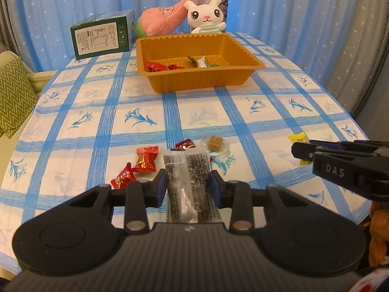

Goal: Organize snacks
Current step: 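Grasp the small yellow-and-green packet with the right gripper, then carry the seed packet in the left gripper while the right carries the yellow packet over the tray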

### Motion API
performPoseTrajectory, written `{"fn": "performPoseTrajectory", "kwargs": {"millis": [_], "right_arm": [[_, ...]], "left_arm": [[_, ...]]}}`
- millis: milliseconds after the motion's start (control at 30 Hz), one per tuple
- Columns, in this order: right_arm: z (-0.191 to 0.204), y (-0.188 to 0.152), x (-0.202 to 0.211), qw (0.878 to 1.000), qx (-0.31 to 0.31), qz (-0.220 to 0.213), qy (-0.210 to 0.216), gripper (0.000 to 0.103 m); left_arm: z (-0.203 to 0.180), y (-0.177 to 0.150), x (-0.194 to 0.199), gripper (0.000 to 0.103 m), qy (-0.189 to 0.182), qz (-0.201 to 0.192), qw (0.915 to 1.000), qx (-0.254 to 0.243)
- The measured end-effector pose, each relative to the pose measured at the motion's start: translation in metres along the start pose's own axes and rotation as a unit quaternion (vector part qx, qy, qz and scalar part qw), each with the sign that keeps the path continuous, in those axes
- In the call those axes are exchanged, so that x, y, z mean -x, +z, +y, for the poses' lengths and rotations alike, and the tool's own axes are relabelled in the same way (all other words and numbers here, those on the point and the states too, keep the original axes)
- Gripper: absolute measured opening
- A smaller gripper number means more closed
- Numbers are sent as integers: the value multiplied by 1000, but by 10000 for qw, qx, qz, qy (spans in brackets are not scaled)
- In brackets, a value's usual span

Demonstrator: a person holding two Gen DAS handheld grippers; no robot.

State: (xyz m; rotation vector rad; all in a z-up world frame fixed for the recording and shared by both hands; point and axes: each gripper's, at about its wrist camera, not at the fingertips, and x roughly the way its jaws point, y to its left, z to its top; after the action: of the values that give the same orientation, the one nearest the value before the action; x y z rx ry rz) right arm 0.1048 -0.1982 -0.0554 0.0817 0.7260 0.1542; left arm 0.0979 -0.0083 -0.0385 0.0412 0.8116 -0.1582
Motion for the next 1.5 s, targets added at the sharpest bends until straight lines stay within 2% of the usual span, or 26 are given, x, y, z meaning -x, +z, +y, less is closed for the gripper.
{"fn": "performPoseTrajectory", "kwargs": {"millis": [667,1000,1500], "right_arm": [[-22,48,8,9996,-44,-202,-185,21],[-22,80,-5,9995,79,-269,-119,22],[-22,140,-46,9995,93,-261,118,22]], "left_arm": [[-12,50,-7,34,-110,-231,9994,-214],[-8,83,-19,34,-128,-350,9991,-185],[8,140,-51,34,-162,-449,9989,-45]]}}
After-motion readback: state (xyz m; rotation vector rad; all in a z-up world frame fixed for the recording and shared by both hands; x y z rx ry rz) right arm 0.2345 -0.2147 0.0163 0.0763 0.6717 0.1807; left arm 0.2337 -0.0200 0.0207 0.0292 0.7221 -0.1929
